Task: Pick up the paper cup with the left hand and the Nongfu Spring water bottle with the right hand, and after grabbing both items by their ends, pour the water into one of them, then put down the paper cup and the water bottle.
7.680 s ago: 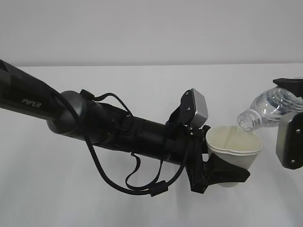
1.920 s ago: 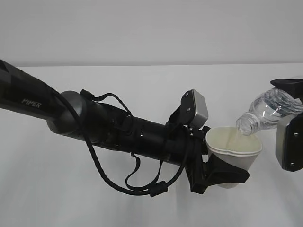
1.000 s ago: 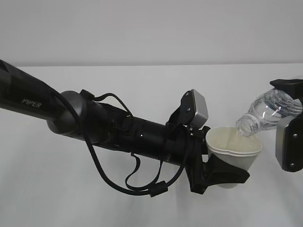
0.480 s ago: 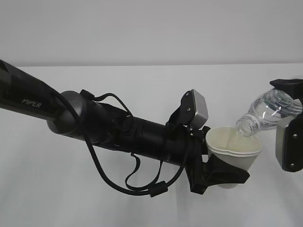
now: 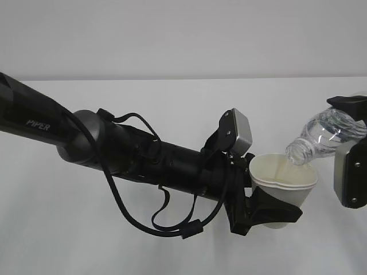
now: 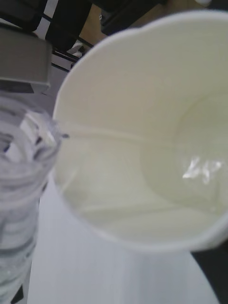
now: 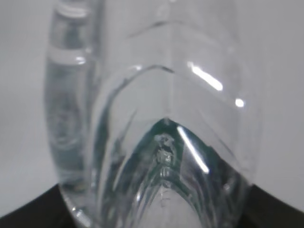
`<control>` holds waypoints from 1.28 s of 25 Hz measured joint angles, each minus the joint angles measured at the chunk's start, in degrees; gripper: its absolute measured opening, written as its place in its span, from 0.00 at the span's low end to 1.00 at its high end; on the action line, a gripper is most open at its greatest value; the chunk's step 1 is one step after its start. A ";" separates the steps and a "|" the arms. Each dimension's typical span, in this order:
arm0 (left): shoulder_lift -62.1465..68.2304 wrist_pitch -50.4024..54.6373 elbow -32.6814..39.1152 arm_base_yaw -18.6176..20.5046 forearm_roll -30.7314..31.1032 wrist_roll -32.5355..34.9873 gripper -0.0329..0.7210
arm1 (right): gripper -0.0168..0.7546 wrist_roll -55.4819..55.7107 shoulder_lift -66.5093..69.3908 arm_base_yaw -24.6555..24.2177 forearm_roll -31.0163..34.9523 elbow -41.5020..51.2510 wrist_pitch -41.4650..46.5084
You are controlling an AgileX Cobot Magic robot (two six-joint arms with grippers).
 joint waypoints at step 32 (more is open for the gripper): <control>0.01 0.00 0.00 0.00 0.00 -0.13 0.62 | 0.58 -2.67 0.00 0.00 1.25 0.00 -0.08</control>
